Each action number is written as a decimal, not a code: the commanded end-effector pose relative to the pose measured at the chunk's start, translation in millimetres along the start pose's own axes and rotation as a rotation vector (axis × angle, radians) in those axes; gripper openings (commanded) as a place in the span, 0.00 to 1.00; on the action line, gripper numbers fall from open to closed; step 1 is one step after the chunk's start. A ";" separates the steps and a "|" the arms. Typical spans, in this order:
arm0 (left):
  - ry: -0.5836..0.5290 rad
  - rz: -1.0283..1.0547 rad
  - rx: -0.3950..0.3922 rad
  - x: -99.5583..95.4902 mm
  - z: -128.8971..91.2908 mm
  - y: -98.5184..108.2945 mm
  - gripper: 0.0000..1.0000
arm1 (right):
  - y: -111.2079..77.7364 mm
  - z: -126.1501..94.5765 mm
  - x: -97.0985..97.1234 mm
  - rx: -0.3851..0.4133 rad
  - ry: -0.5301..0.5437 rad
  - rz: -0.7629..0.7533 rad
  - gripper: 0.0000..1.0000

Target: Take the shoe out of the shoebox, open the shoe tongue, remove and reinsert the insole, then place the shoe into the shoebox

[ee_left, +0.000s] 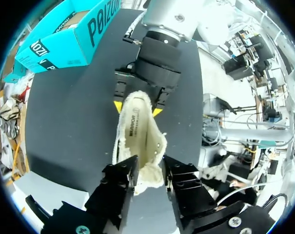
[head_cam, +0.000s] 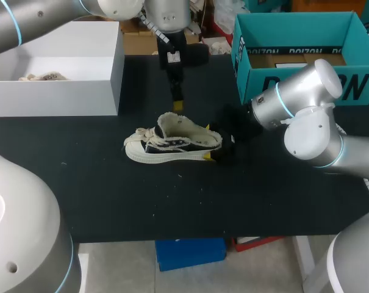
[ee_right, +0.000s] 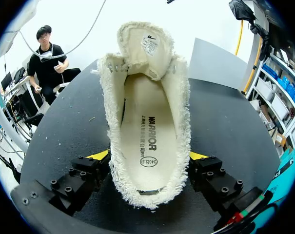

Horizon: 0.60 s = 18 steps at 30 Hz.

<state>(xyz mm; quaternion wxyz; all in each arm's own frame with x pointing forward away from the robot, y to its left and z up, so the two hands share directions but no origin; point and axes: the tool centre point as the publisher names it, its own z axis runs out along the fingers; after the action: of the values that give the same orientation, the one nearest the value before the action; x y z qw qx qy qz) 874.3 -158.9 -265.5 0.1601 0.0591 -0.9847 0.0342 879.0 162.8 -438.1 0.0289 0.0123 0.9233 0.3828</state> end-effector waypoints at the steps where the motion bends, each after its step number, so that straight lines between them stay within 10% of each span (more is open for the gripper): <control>1: 0.012 -0.011 0.006 -3.6 3.3 -1.4 0.00 | -1.7 0.9 0.2 0.003 -0.001 0.001 0.00; 18: -0.015 0.019 0.033 -0.8 13.5 9.4 0.00 | -1.7 0.9 0.2 0.003 -0.001 0.001 0.00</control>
<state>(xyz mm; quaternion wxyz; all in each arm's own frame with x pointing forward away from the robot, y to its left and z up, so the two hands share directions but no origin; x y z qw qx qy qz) 877.8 -159.2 -271.8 0.1599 0.0523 -0.9851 0.0366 879.0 162.7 -438.1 0.0289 0.0123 0.9233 0.3828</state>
